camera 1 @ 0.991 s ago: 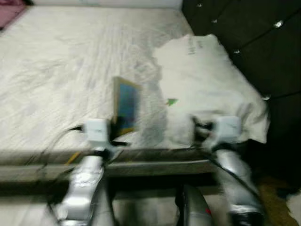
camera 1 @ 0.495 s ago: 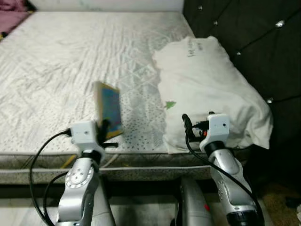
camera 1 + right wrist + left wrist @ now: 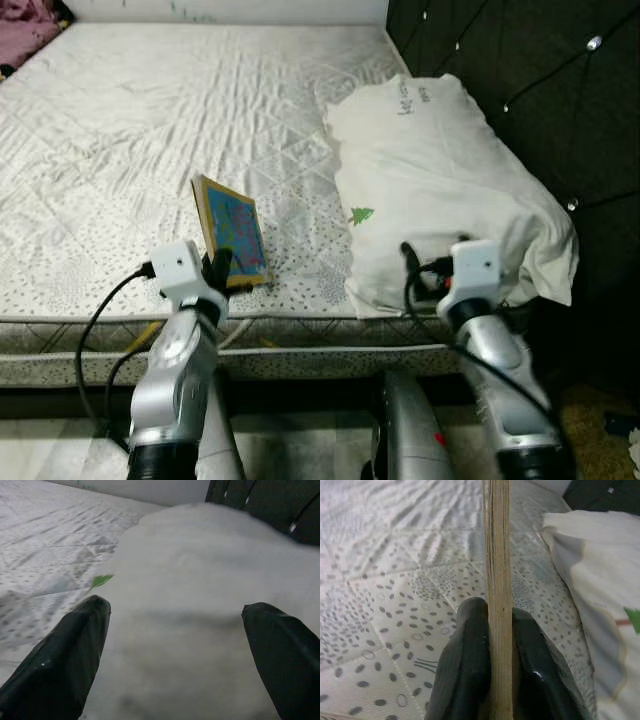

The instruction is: Clean up the room

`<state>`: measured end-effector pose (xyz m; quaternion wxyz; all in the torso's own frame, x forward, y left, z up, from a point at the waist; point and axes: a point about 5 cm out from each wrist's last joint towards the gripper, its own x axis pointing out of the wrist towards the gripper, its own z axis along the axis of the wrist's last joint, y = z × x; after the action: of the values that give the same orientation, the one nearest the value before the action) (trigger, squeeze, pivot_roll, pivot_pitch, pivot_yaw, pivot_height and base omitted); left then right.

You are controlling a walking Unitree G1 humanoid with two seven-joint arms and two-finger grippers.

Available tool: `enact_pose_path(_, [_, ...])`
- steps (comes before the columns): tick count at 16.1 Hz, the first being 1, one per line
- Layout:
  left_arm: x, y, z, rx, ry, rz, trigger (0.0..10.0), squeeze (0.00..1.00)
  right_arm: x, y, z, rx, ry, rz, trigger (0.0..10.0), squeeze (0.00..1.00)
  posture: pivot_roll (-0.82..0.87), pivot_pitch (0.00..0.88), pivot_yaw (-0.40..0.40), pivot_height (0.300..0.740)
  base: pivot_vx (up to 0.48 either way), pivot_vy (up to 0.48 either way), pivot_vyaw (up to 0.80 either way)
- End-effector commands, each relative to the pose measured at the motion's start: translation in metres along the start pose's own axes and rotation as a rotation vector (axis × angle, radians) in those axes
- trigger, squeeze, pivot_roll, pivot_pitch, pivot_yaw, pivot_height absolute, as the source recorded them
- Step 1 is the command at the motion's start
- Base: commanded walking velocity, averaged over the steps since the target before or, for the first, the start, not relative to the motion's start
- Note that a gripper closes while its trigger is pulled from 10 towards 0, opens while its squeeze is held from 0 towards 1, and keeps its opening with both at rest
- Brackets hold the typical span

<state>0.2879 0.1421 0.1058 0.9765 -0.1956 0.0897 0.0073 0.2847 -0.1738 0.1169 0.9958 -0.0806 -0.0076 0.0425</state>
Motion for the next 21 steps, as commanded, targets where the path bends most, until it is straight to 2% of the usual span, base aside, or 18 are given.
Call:
enact_pose_path(1, [0.0, -0.031, -0.026, -0.119, 0.115, -0.062, 10.0, 0.0, 0.002, -0.007, 0.009, -0.012, -0.032, -0.019, 10.0, 0.0, -0.04, 0.057, -0.029, 0.525, 0.0, 0.0, 0.0])
enact_pose_path(2, [0.0, -0.043, -0.036, -0.078, 0.2, -0.125, 10.0, 0.0, 0.003, -0.015, 0.009, -0.031, -0.03, -0.038, 10.0, 0.0, -0.05, 0.055, -0.031, 0.525, 0.0, 0.0, 0.0])
enact_pose_path(3, [0.001, -0.043, -0.044, -0.1, 0.27, -0.144, 10.0, 0.0, 0.003, -0.018, 0.01, -0.042, -0.031, -0.041, 10.0, 0.0, -0.06, 0.054, -0.035, 0.525, 0.0, 0.0, 0.0])
enact_pose_path(5, [0.002, -0.044, -0.044, -0.126, 0.305, -0.161, 10.0, 0.0, 0.001, -0.019, 0.009, -0.057, -0.027, -0.038, 10.0, 0.0, -0.06, 0.054, -0.039, 0.525, 0.0, 0.0, 0.0])
enact_pose_path(6, [0.001, -0.05, -0.042, -0.143, 0.33, -0.203, 10.0, 0.0, -0.003, -0.02, 0.005, -0.08, -0.01, -0.037, 10.0, 0.0, -0.06, 0.052, -0.044, 0.525, 0.0, 0.0, 0.0])
enact_pose_path(7, [-0.002, -0.058, -0.042, -0.12, 0.374, -0.277, 10.0, 0.0, -0.008, -0.022, -0.005, -0.111, 0.026, -0.036, 10.0, 0.0, -0.06, 0.052, -0.048, 0.525, 0.0, 0.0, 0.0])
enact_pose_path(8, [-0.002, -0.06, -0.042, -0.12, 0.384, -0.295, 10.0, 0.0, -0.009, -0.023, -0.008, -0.114, 0.04, -0.033, 10.0, 0.0, -0.06, 0.051, -0.052, 0.525, 0.0, 0.0, 0.0])
enact_pose_path(10, [-0.005, -0.072, -0.038, -0.166, 0.401, -0.37, 10.0, 0.0, -0.014, -0.029, -0.021, -0.147, 0.113, -0.043, 10.0, 0.0, -0.07, 0.046, -0.057, 0.525, 0.0, 0.0, 0.0])
enact_pose_path(12, [-0.008, -0.086, -0.028, -0.289, 0.414, -0.453, 10.0, 0.0, -0.016, -0.034, -0.026, -0.148, 0.146, -0.054, 10.0, 0.0, -0.07, 0.045, -0.061, 0.525, 0.0, 0.0, 0.0])
enact_pose_path(14, [-0.011, -0.08, -0.036, -0.323, 0.486, -0.431, 10.0, 0.0, -0.016, -0.034, -0.028, -0.14, 0.164, -0.047, 10.0, 0.0, -0.07, 0.044, -0.062, 0.525, 0.0, 0.0, 0.0])
enact_pose_path(15, [-0.012, -0.076, -0.043, -0.371, 0.518, -0.414, 10.0, 0.0, -0.014, -0.033, -0.028, -0.148, 0.162, -0.038, 10.0, 0.0, -0.08, 0.041, -0.07, 0.525, 0.0, 0.0, 0.0])
enact_pose_path(17, [-0.013, -0.071, -0.047, -0.416, 0.539, -0.386, 10.0, 0.0, -0.014, -0.034, -0.028, -0.153, 0.163, -0.034, 10.0, 0.0, -0.08, 0.039, -0.076, 0.525, 0.0, 0.0, 0.0])
enact_pose_path(21, [-0.003, -0.056, -0.054, -0.405, 0.564, -0.339, 10.0, 0.0, -0.012, -0.034, -0.028, -0.165, 0.161, -0.016, 10.0, 0.0, -0.08, 0.033, -0.089, 0.525, 0.0, 0.0, 0.0])
